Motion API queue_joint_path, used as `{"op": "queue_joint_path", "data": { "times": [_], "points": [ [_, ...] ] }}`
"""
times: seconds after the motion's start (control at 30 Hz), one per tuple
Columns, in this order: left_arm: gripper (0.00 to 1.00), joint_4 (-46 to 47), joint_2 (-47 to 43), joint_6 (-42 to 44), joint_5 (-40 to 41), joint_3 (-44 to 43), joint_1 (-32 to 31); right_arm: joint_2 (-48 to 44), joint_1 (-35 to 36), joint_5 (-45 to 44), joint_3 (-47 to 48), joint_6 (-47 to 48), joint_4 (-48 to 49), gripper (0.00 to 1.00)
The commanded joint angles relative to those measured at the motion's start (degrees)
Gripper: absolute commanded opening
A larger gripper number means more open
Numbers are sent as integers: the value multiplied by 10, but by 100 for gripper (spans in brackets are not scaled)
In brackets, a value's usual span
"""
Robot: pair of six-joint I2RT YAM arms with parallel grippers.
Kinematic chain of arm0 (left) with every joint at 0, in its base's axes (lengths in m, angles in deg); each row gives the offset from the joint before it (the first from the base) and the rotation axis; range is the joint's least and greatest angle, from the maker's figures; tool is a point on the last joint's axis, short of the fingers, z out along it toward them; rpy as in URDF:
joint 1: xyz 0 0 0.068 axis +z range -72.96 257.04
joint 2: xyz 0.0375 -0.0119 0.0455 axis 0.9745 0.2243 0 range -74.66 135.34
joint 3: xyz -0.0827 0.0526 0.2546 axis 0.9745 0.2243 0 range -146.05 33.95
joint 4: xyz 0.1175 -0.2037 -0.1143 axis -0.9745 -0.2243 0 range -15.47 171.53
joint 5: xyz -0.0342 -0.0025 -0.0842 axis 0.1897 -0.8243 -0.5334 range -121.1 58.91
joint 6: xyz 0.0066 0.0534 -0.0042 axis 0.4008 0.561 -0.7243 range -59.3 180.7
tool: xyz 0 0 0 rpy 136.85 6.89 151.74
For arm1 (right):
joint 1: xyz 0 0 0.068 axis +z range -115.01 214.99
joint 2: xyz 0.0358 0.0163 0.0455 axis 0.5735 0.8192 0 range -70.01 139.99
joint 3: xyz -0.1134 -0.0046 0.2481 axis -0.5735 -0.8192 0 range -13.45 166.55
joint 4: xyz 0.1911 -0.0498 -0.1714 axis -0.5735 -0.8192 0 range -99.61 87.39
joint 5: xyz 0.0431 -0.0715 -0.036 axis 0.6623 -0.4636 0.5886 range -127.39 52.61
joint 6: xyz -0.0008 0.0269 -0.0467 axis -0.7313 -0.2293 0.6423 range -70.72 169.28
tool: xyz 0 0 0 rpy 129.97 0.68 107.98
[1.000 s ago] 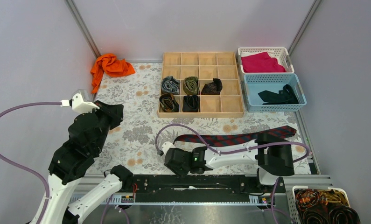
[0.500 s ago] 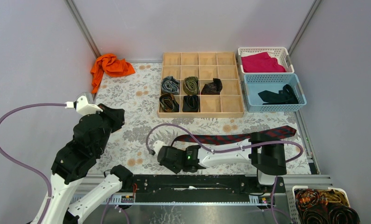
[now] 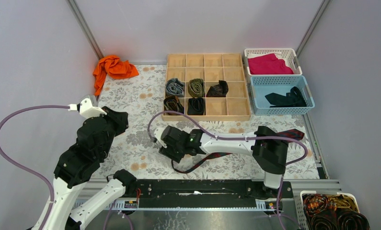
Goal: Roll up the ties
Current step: Flatten out the tie at the center of the board.
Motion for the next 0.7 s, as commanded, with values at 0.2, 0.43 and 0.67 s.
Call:
{"op": "queue_joint_path", "data": {
  "times": [0.2,0.43,0.67],
  "points": [
    [25,18,4,8,-6,14,3,-68,35,65,-92,-37,11,55],
    [25,23,4,2,-21,24,3,-62,75,20,-113,-69,45,54],
    [25,23,-1,0,-25,30,3,-33,84,8,-100,-70,36,52]
  ]
}}
